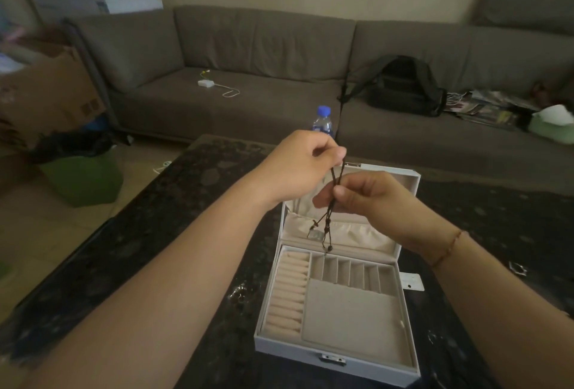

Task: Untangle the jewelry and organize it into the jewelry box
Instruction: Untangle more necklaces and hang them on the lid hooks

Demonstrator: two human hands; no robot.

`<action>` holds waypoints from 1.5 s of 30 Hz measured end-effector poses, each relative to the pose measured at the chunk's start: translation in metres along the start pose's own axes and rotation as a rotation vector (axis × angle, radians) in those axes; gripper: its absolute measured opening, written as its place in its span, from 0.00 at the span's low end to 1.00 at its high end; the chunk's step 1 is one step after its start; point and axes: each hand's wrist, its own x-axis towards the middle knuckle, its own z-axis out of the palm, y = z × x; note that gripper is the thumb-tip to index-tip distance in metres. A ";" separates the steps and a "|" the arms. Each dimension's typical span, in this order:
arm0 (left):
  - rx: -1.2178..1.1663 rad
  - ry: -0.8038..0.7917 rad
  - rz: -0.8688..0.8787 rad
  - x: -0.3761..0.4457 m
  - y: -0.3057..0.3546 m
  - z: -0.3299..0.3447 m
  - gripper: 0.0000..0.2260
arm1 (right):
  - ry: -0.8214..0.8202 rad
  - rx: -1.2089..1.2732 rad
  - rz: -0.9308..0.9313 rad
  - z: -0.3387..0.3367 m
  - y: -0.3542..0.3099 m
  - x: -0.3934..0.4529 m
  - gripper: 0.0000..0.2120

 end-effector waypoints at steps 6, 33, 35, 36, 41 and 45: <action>0.024 -0.172 0.053 0.007 -0.003 -0.002 0.12 | -0.134 0.138 -0.035 -0.015 0.004 0.013 0.17; -0.280 -0.114 0.058 0.008 -0.026 0.004 0.10 | 0.080 -0.064 0.064 -0.023 -0.036 0.013 0.20; -0.326 -0.079 0.060 0.007 -0.027 0.009 0.10 | 0.102 -0.338 0.030 -0.021 -0.041 0.014 0.15; -0.348 -0.061 0.059 0.006 -0.028 0.013 0.10 | 0.115 -0.438 0.014 -0.021 -0.042 0.015 0.12; -0.527 0.010 0.028 0.004 -0.037 0.037 0.12 | 0.152 -0.589 0.035 -0.023 -0.046 0.015 0.14; -0.604 0.065 0.015 0.003 -0.040 0.053 0.14 | 0.285 -0.421 0.005 -0.018 -0.045 0.018 0.17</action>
